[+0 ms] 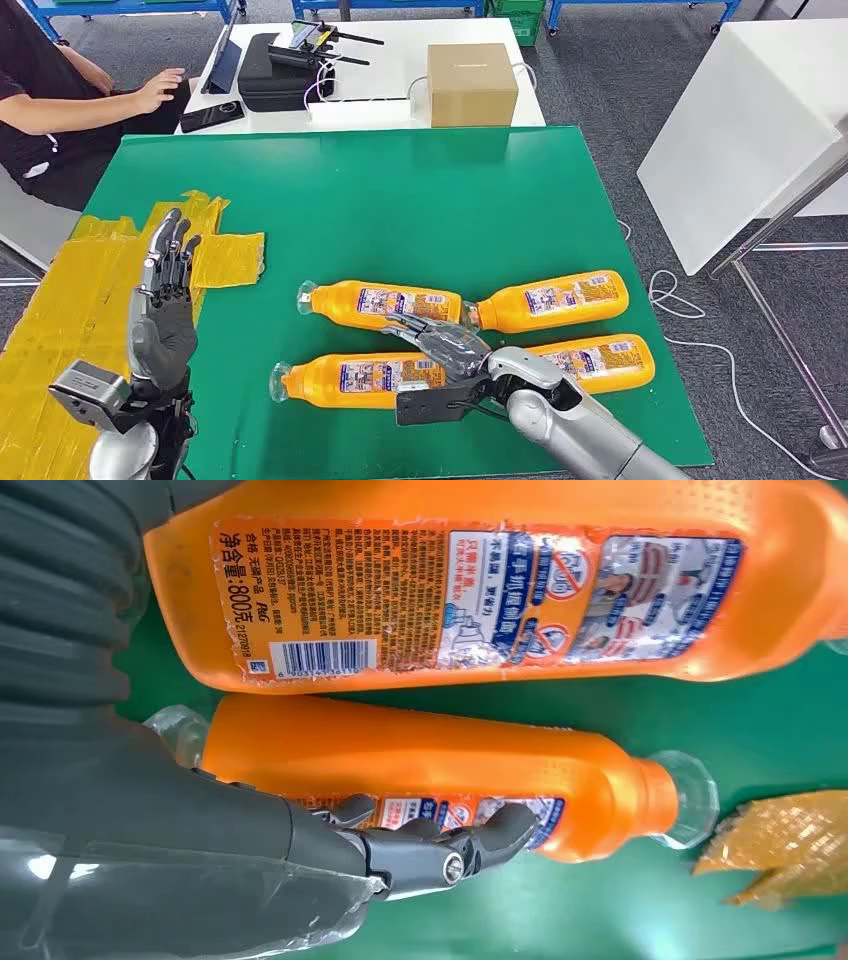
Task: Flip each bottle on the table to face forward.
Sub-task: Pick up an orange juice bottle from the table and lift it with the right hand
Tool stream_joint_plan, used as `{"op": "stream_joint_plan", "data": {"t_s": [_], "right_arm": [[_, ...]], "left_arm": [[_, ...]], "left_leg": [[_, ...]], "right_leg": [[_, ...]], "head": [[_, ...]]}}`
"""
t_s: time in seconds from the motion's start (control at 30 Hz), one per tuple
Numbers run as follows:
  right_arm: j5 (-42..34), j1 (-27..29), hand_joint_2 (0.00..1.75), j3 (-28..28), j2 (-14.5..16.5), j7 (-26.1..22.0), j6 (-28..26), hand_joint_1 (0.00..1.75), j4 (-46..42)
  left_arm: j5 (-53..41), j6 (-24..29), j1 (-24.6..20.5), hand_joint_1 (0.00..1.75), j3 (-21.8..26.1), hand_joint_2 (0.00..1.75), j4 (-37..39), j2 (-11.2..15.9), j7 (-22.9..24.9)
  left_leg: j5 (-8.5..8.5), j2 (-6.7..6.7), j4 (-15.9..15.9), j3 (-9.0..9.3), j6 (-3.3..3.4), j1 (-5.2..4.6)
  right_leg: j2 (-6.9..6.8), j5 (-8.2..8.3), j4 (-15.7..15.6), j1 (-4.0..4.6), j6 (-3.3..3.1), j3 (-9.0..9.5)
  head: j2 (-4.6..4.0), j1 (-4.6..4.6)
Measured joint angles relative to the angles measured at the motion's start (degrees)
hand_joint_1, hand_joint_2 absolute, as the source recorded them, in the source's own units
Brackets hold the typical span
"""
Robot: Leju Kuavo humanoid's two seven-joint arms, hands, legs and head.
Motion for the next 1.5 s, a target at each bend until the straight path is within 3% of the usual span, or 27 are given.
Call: {"op": "stream_joint_plan", "data": {"t_s": [0.3,0.67,1.0,1.03,1.13,1.17,1.5], "right_arm": [[-1.4,-1.5,1.75,1.7,0.2,0.4,0.9,0.0,1.9],[-3.5,-2.6,1.75,5.2,5.0,0.1,1.2,0.0,8.1],[-5.1,-4.3,1.75,9.2,6.3,-0.6,2.7,0.0,10.0],[-5.0,-4.5,1.75,9.7,6.3,-0.4,2.7,0.34,10.3],[-4.0,-5.3,1.75,11.4,6.5,0.8,2.0,1.64,11.6],[-3.6,-5.5,1.75,12.0,6.6,1.2,1.7,1.75,12.1],[-0.4,-8.3,1.75,16.3,7.8,2.9,0.4,1.75,18.1]], "left_arm": [[0.5,-0.1,-0.7,0.0,0.0,0.0,0.5,0.0,0.1],[1.5,0.0,-2.1,0.0,0.0,0.0,2.3,0.0,0.4],[2.4,0.2,-2.6,0.0,-0.1,0.0,3.4,0.1,0.3],[2.5,0.2,-2.6,0.0,-0.1,0.0,3.5,0.1,0.3],[2.8,0.2,-2.7,0.0,-0.1,0.0,3.7,0.1,0.3],[2.9,0.2,-2.7,0.0,-0.2,0.0,3.8,0.1,0.3],[4.0,1.1,-4.2,0.0,-1.5,0.0,4.7,0.2,0.4]], "left_leg": [[0.0,0.0,0.0,0.0,0.0,0.0],[0.01,0.0,0.0,0.03,-0.01,0.01],[0.0,0.01,0.0,0.03,-0.01,0.0],[0.0,0.01,0.0,0.04,-0.01,0.0],[0.0,0.01,0.0,0.05,-0.01,0.0],[0.0,0.02,0.0,0.07,-0.01,-0.01],[-0.02,0.12,0.0,0.51,-0.03,-0.01]], "right_leg": [[0.0,0.0,0.0,0.0,0.0,0.0],[0.01,0.0,0.0,0.05,0.0,0.0],[0.01,0.0,0.0,0.02,0.0,0.0],[0.01,0.0,0.0,0.01,0.0,0.0],[0.01,0.0,0.0,0.02,0.0,0.01],[0.02,0.0,0.0,0.02,0.0,0.02],[0.08,0.0,0.0,0.06,-0.01,0.44]], "head": [[0.0,0.01],[0.0,0.01],[0.0,0.01],[0.0,0.01],[0.0,0.01],[0.0,0.01],[0.0,0.0]]}}
